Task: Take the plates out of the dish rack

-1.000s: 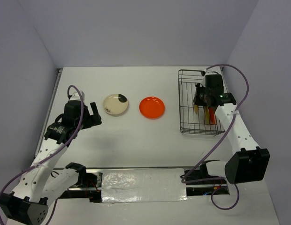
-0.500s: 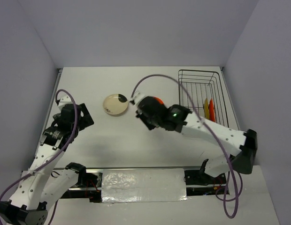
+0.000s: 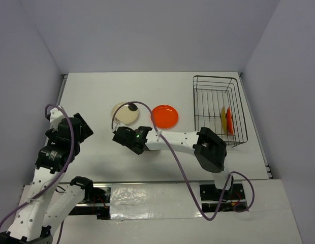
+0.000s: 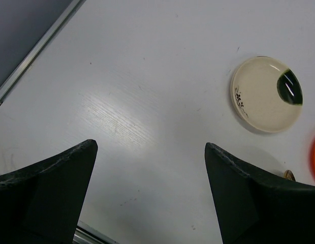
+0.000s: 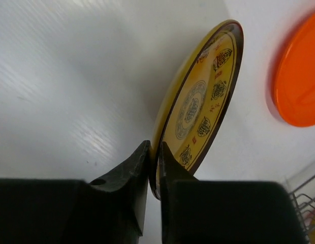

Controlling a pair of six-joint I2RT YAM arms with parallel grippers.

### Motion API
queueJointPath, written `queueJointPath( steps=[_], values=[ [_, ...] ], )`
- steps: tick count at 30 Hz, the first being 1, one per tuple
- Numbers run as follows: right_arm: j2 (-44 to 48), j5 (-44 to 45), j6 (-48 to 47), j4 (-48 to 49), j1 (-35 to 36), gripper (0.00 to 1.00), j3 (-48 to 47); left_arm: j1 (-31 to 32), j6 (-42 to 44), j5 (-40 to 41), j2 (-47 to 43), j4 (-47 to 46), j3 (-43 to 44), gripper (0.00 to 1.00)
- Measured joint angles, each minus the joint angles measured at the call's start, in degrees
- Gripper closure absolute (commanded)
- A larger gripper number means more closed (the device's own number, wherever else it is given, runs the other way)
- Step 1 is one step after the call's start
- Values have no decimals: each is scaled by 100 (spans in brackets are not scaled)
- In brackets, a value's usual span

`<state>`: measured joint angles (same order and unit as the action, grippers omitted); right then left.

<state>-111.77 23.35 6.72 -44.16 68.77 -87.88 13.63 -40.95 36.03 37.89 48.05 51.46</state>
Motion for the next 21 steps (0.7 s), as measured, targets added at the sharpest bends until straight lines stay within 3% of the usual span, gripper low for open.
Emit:
queueJointPath(
  steps=[1, 2, 5, 10, 15, 18, 21],
  values=[
    [-90, -2, 13, 20, 0, 65, -120, 0, 2, 0, 33, 0, 0, 0],
    [-138, -66, 48, 76, 0, 43, -186, 0, 2, 0, 50, 0, 0, 0],
    [-155, -310, 166, 291, -2, 0, -162, 0, 2, 0, 48, -2, 0, 1],
    [326, -785, 310, 726, -83, 0, 358, 0, 2, 0, -63, -2, 0, 1],
    [1808, -1228, 566, 1152, -608, 0, 1287, 0, 13, -4, -122, -4, 0, 1],
    [3456, -1464, 898, 1558, -1611, 0, 2286, 0, 42, -55, -122, -15, 0, 1],
    [5180, -1305, 1298, 1707, -3281, 0, 3025, 2, 96, -188, -92, -68, -2, 1]
  ],
)
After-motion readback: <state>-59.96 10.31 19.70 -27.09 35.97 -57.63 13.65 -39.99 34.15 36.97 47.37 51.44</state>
